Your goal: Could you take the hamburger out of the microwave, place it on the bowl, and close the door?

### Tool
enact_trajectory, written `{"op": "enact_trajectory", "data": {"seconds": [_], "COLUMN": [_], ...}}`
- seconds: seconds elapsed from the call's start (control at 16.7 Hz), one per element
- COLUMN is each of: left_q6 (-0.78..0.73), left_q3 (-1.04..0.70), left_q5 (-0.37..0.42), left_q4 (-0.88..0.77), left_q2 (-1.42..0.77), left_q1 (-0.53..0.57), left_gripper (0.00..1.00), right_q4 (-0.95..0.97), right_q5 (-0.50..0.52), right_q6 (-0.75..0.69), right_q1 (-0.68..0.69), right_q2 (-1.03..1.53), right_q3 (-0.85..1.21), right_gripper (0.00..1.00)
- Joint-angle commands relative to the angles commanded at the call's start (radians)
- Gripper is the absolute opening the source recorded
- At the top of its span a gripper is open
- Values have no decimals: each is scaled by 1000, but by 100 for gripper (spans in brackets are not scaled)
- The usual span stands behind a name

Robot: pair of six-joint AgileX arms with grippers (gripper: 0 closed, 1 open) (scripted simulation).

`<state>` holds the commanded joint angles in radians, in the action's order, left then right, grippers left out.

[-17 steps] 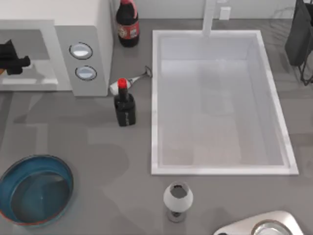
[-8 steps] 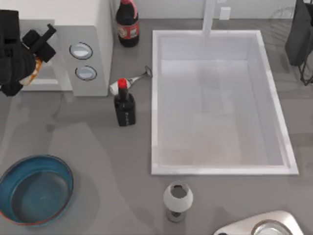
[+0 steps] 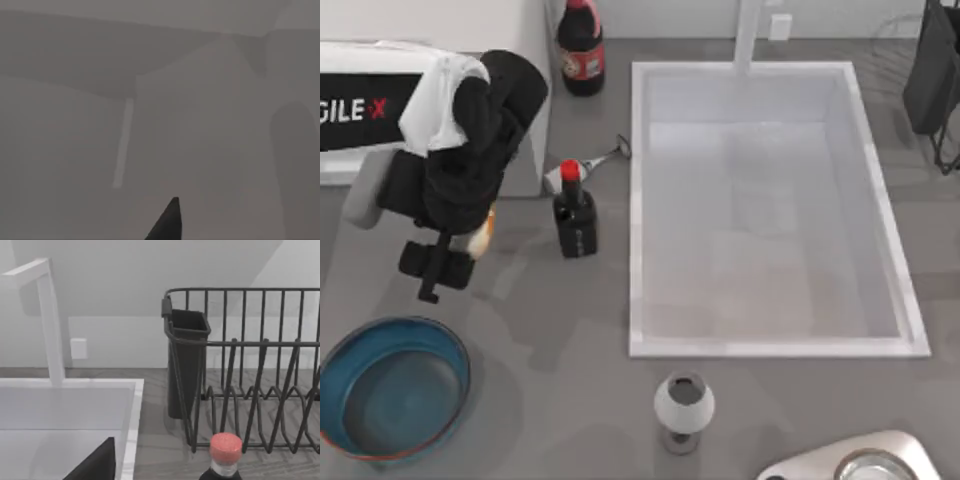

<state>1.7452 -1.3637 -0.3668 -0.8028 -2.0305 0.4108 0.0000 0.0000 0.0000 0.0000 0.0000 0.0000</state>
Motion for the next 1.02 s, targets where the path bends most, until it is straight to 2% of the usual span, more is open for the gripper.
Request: {"op": "enact_trajectory", "data": {"seconds": [0.3, 0.54, 0.72, 1.02], "left_q6": [528, 818, 928, 946], "left_q3": [-60, -55, -41, -37], "left_q5": [-165, -255, -290, -296], "left_q4": [-504, -781, -889, -908], "left_q2": [-142, -263, -326, -338], "left_q1": [142, 220, 251, 256], "left_gripper": [0, 0, 0, 0], "right_q4": [0, 0, 0, 0], "right_q5": [0, 0, 0, 0], "right_q6": [0, 0, 0, 0], "right_q1": [0, 0, 0, 0], "right_q2": [0, 0, 0, 0], "right_q3": [0, 0, 0, 0], "right_gripper": [100, 100, 100, 100]}}
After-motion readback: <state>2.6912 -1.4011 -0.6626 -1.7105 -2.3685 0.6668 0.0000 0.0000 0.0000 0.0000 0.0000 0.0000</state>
